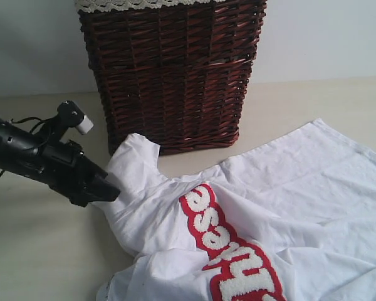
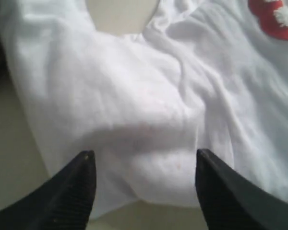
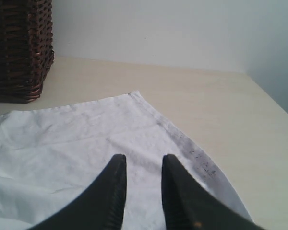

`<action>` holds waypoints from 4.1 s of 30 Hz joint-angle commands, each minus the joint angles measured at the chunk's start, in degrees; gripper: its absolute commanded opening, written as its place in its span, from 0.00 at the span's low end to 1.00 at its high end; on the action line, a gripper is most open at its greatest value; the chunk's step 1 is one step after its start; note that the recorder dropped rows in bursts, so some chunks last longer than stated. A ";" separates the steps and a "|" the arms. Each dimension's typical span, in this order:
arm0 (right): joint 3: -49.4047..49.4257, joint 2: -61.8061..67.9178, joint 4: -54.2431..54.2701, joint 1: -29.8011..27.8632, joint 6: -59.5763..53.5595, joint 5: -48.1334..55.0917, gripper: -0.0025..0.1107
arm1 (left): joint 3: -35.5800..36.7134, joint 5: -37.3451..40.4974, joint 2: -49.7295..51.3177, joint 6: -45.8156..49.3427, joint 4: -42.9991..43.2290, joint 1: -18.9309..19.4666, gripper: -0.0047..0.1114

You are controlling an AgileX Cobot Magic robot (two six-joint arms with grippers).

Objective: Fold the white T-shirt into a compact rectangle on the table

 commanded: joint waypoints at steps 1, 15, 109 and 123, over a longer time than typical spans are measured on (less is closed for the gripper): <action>0.26 -0.39 -0.48 -0.19 0.02 -0.36 0.27 | 0.12 -4.25 3.19 15.58 -9.16 -3.26 0.48; 0.26 -0.39 -0.48 -0.19 0.02 -0.36 0.27 | 0.31 -35.30 2.46 19.95 -3.00 -1.17 0.04; 0.26 -0.39 -0.48 -0.19 0.02 -0.36 0.27 | 12.66 -1.48 -5.40 -17.80 -0.02 6.35 0.50; 0.26 -0.39 -0.48 -0.19 0.02 -0.36 0.27 | 10.04 -7.81 -7.72 9.69 -5.77 -0.60 0.04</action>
